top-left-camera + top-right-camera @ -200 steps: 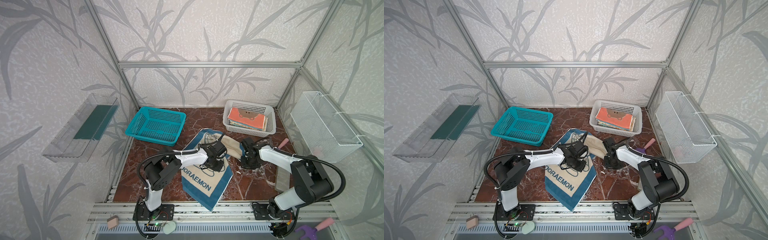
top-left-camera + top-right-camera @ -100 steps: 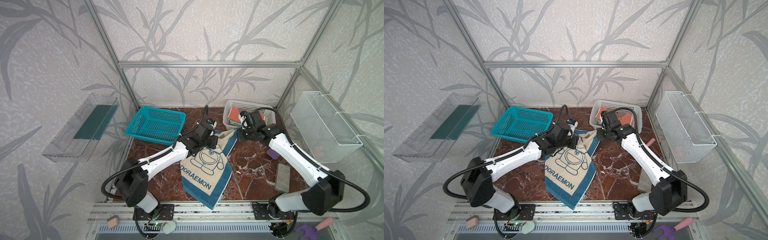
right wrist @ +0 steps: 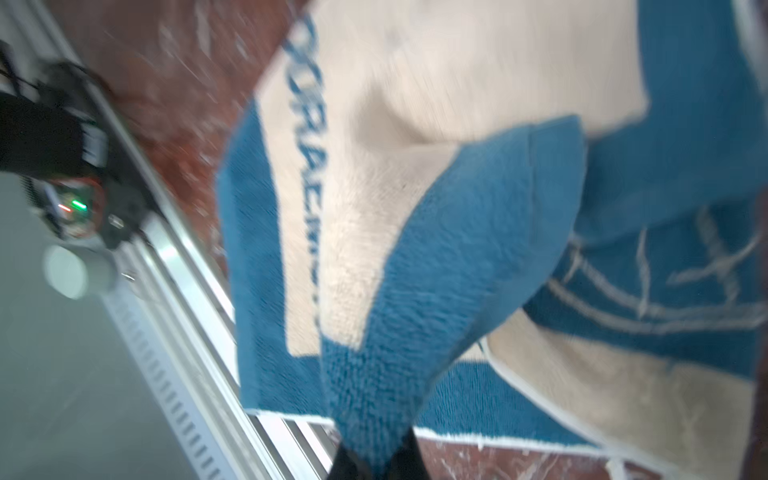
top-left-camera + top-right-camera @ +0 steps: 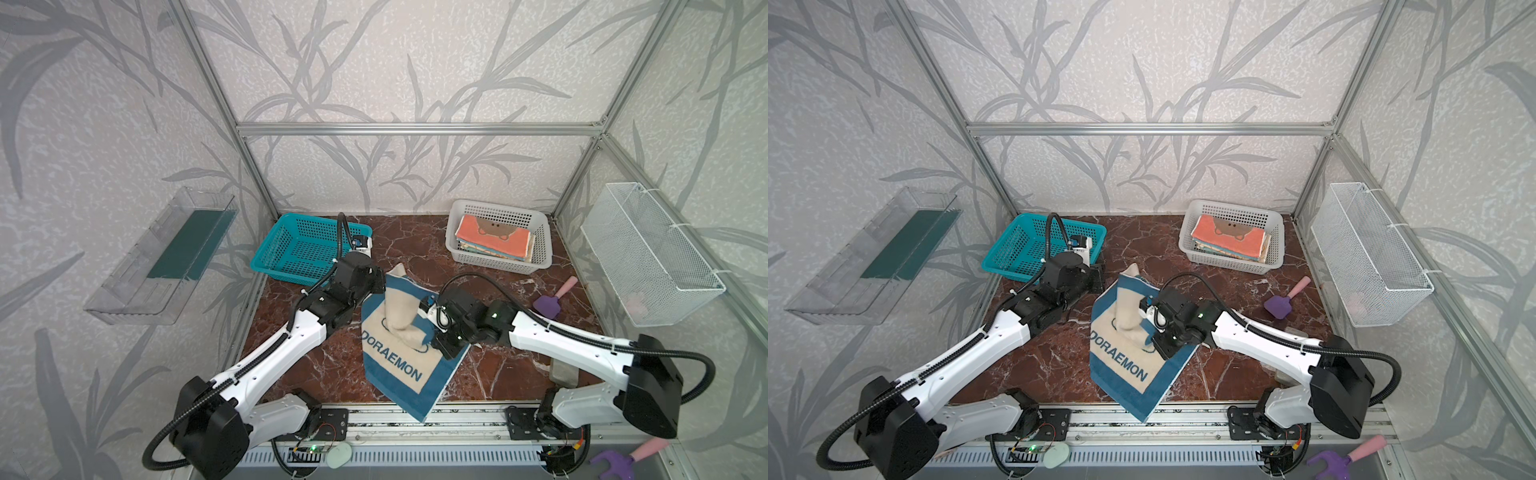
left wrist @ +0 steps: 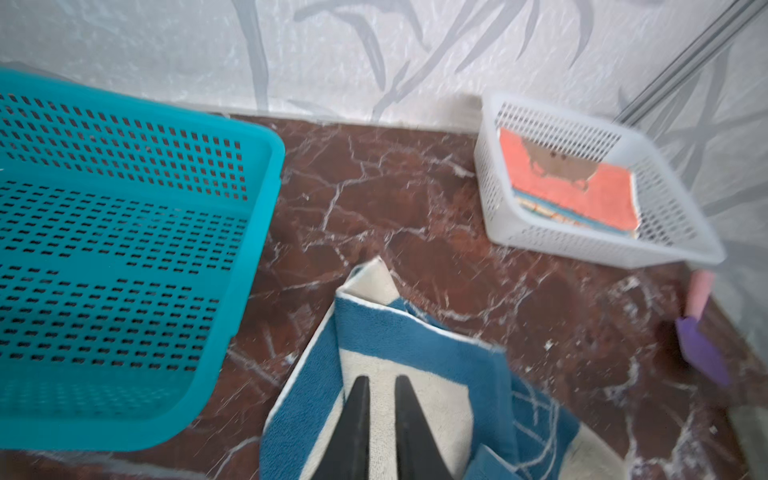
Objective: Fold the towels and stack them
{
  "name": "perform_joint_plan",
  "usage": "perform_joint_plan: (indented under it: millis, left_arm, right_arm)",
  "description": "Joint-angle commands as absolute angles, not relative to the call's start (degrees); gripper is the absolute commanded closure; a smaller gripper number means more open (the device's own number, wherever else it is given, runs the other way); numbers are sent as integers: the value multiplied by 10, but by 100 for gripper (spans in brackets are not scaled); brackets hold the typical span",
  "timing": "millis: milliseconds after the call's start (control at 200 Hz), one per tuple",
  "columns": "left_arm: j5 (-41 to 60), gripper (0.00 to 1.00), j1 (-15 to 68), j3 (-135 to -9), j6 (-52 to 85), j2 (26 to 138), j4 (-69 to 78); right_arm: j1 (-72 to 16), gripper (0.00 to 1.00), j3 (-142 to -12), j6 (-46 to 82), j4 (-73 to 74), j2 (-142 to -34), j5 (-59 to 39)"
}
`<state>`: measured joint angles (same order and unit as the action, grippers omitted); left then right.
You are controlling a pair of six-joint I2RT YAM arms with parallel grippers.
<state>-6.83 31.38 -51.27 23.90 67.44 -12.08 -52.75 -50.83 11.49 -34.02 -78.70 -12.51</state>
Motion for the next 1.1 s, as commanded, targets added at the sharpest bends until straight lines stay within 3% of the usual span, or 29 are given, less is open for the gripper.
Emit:
perform_joint_plan:
  millis: [0,120,205,335,445,635,805,1095]
  left_arm:
    - [-30,77,310,-513,249,694,-172]
    - [26,68,310,-538,241,746,-190]
    - [70,62,312,-573,229,795,-218]
    - [89,58,333,-634,215,878,-245]
    - [63,57,367,-716,195,973,-278]
    - [45,55,423,-934,160,1160,-406]
    - [42,52,445,-1045,173,1261,-441]
    - [21,52,444,-1091,187,1329,-452]
  right_arm:
    - [-522,90,-477,143,-316,-746,-108]
    - [-515,66,-456,153,-321,-719,-101]
    - [-508,58,-445,177,-320,-689,-89]
    - [-485,55,-399,232,-281,-627,-92]
    - [-451,50,-348,296,-278,-574,-39]
    - [-317,50,-325,327,-343,-553,-50]
    - [-286,50,-339,299,-317,-607,-78]
    - [-284,50,-421,261,-247,-797,-133]
